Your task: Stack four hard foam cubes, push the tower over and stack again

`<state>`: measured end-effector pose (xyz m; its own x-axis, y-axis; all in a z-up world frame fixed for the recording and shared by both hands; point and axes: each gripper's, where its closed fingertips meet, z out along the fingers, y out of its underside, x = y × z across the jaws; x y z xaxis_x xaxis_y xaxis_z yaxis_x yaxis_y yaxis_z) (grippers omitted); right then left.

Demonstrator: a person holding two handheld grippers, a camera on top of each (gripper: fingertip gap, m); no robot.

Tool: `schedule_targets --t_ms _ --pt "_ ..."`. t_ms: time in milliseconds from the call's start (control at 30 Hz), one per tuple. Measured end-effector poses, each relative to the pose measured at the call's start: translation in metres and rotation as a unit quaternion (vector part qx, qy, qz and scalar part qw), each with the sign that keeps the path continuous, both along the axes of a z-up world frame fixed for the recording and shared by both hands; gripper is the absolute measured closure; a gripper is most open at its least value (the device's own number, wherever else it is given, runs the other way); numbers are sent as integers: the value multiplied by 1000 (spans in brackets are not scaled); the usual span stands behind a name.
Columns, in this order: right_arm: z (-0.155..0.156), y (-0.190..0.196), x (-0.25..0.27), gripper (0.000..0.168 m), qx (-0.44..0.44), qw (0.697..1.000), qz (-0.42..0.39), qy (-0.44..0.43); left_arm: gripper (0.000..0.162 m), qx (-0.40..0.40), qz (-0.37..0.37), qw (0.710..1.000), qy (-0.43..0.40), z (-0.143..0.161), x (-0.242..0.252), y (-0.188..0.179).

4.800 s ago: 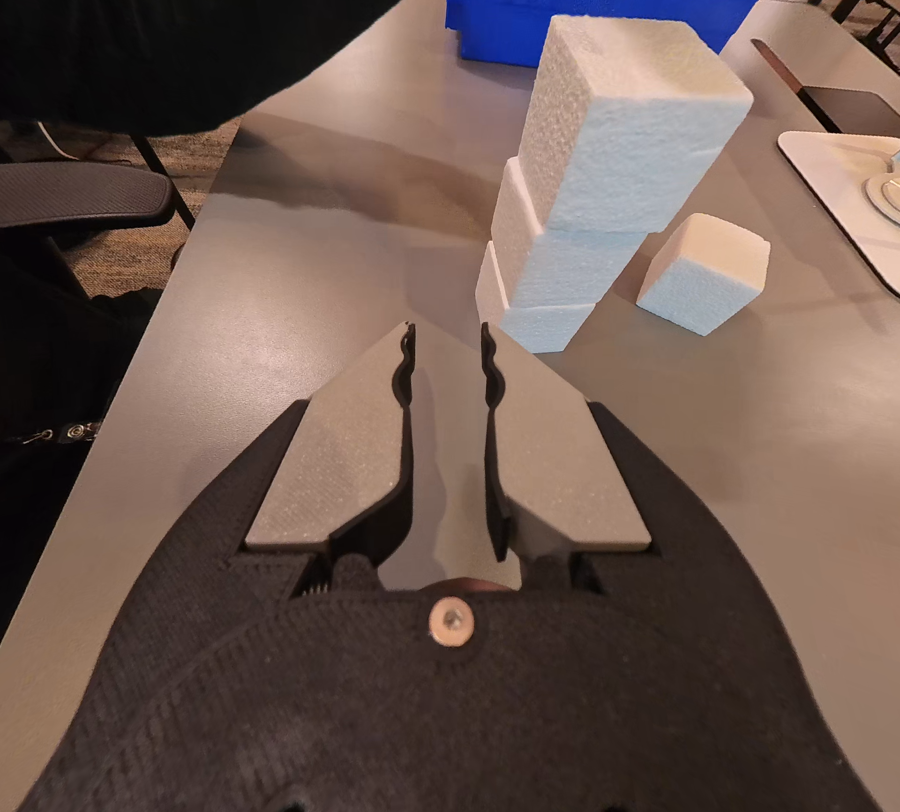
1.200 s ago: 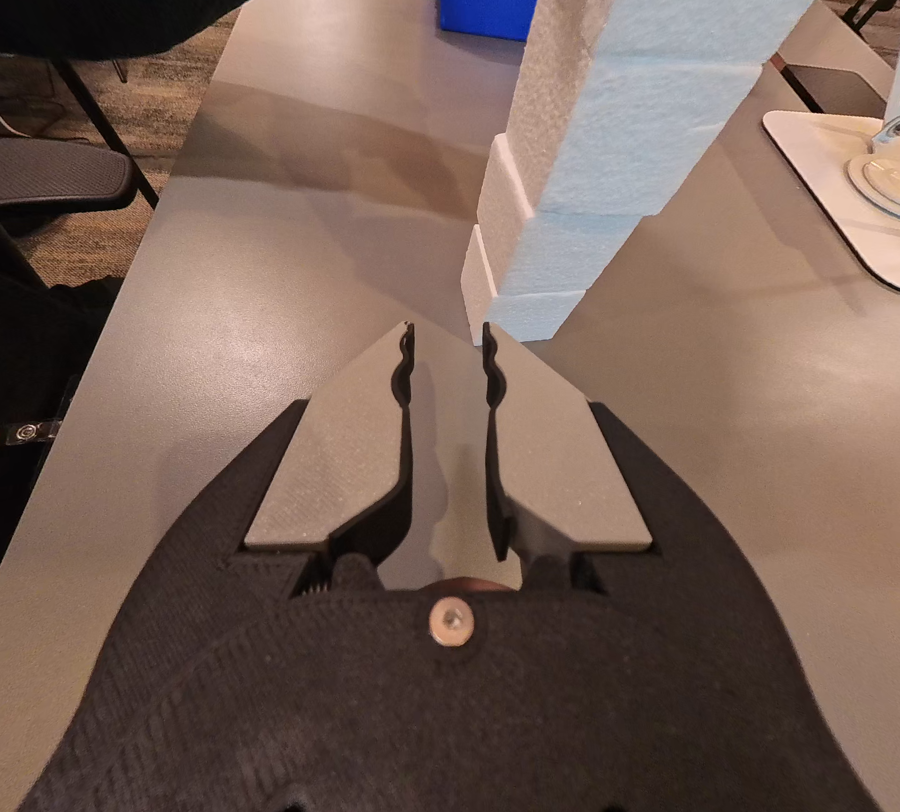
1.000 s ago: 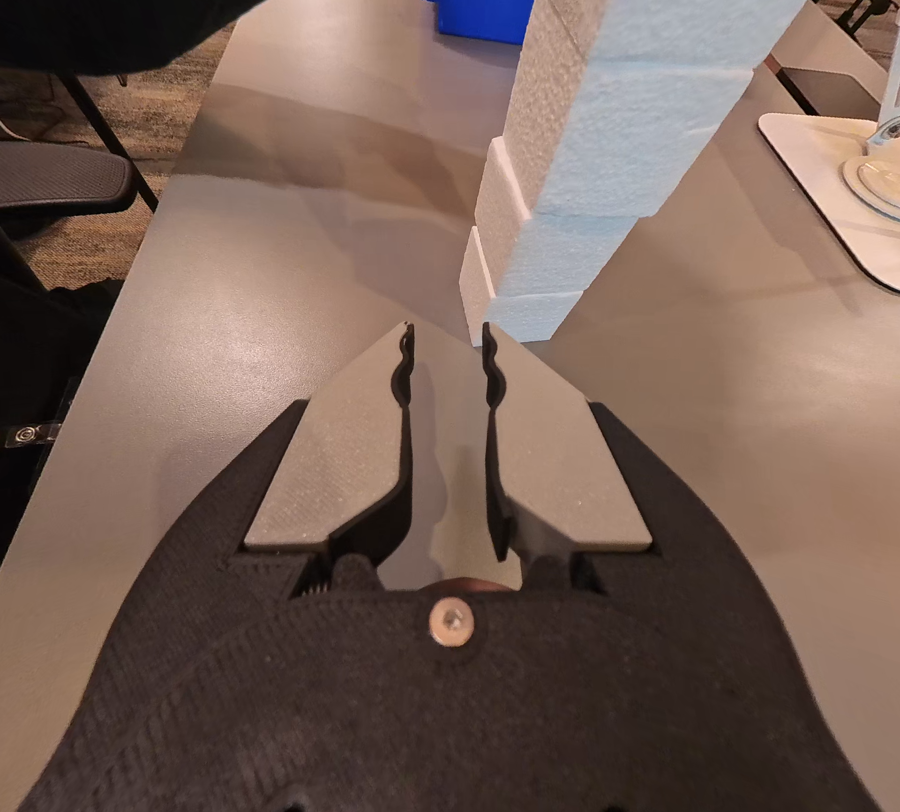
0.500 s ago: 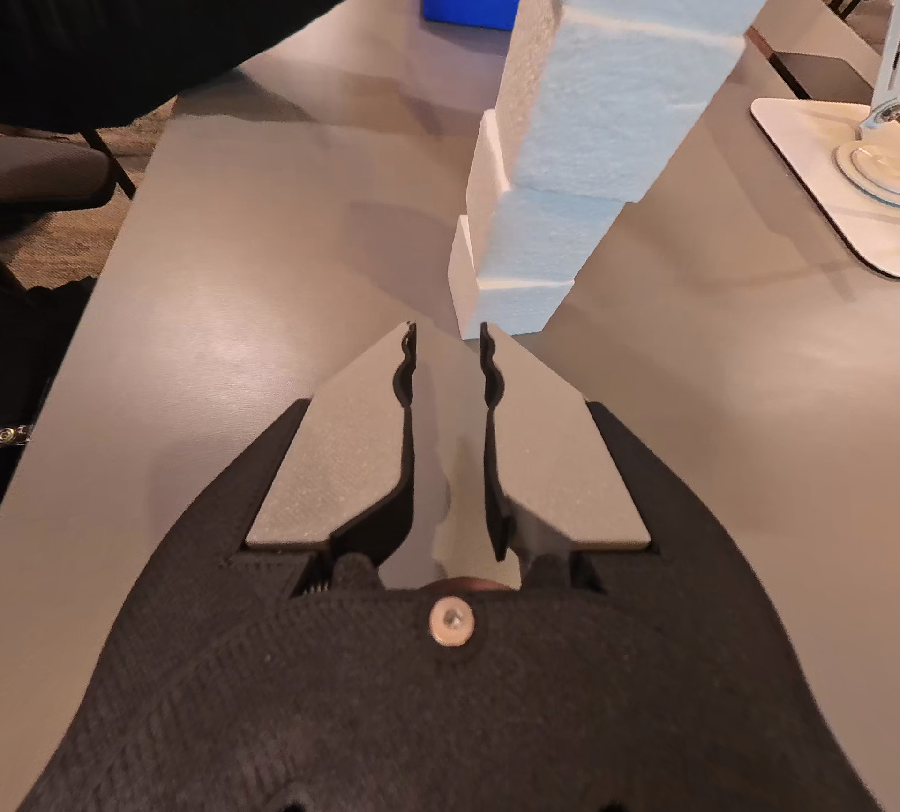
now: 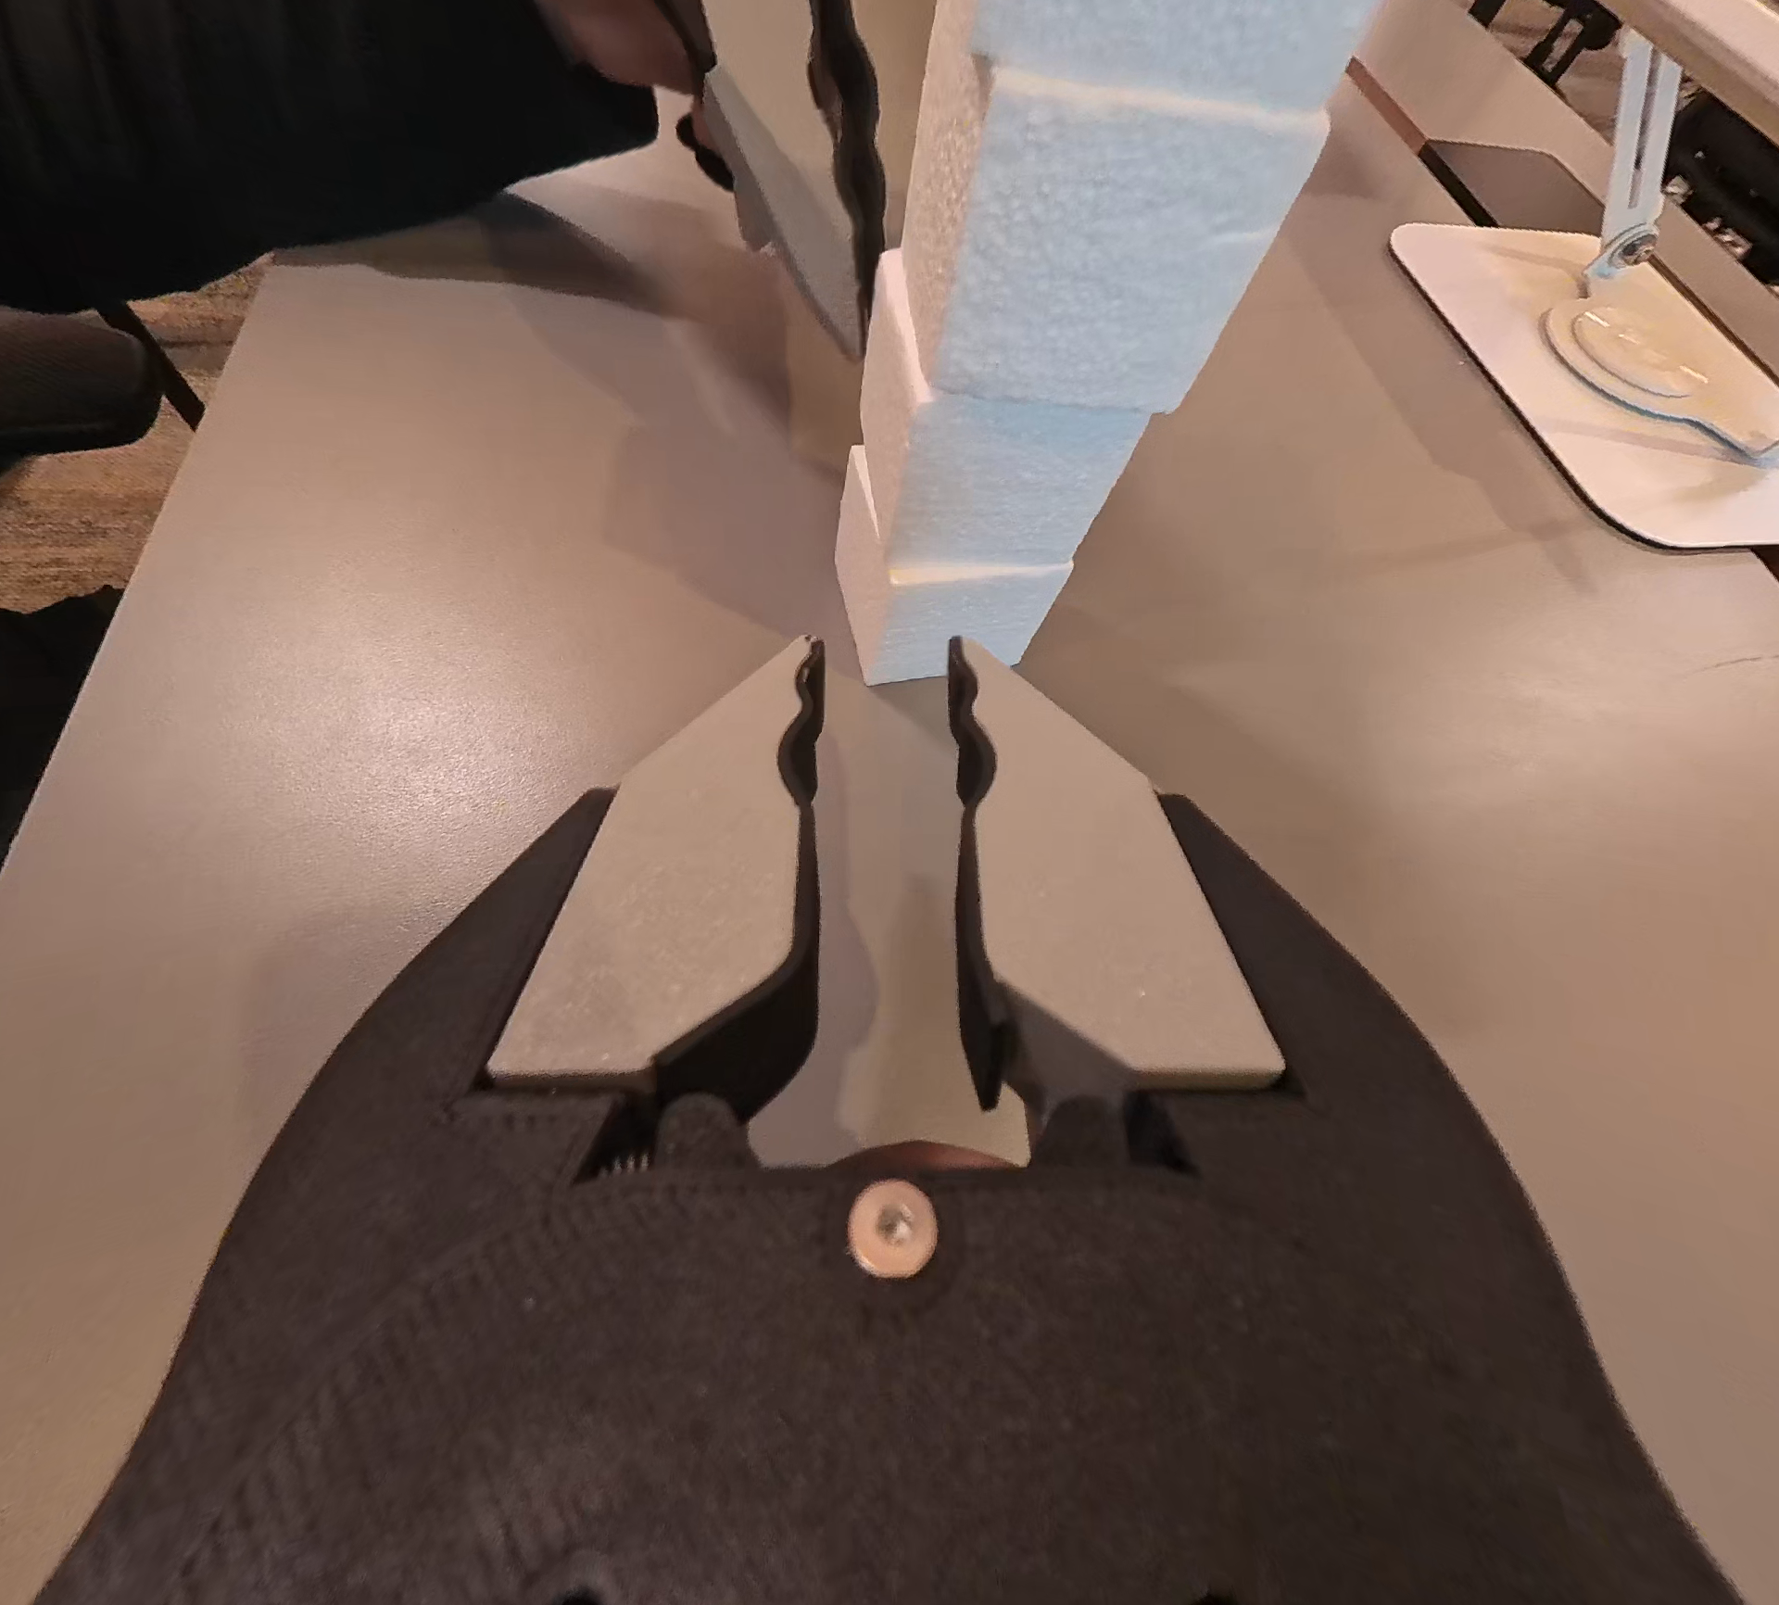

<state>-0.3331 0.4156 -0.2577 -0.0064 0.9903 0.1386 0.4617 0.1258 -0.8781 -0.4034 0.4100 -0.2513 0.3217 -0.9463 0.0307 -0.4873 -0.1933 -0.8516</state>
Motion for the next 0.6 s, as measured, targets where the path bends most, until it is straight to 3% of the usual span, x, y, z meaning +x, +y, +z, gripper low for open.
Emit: schedule_targets --t_ms 233,400,500,600 --pt "6 10 5 146 -6 1000 -18 21 148 -17 -30 999 5 -8 8 -11" --pt "14 18 10 146 -11 998 -39 48 140 -3 -36 998 -48 13 -3 -14" --pt "21 29 15 150 -8 995 -72 70 140 19 27 996 -85 28 -21 8" --pt "27 33 17 168 -6 991 -98 92 141 35 144 983 -109 37 -53 44"
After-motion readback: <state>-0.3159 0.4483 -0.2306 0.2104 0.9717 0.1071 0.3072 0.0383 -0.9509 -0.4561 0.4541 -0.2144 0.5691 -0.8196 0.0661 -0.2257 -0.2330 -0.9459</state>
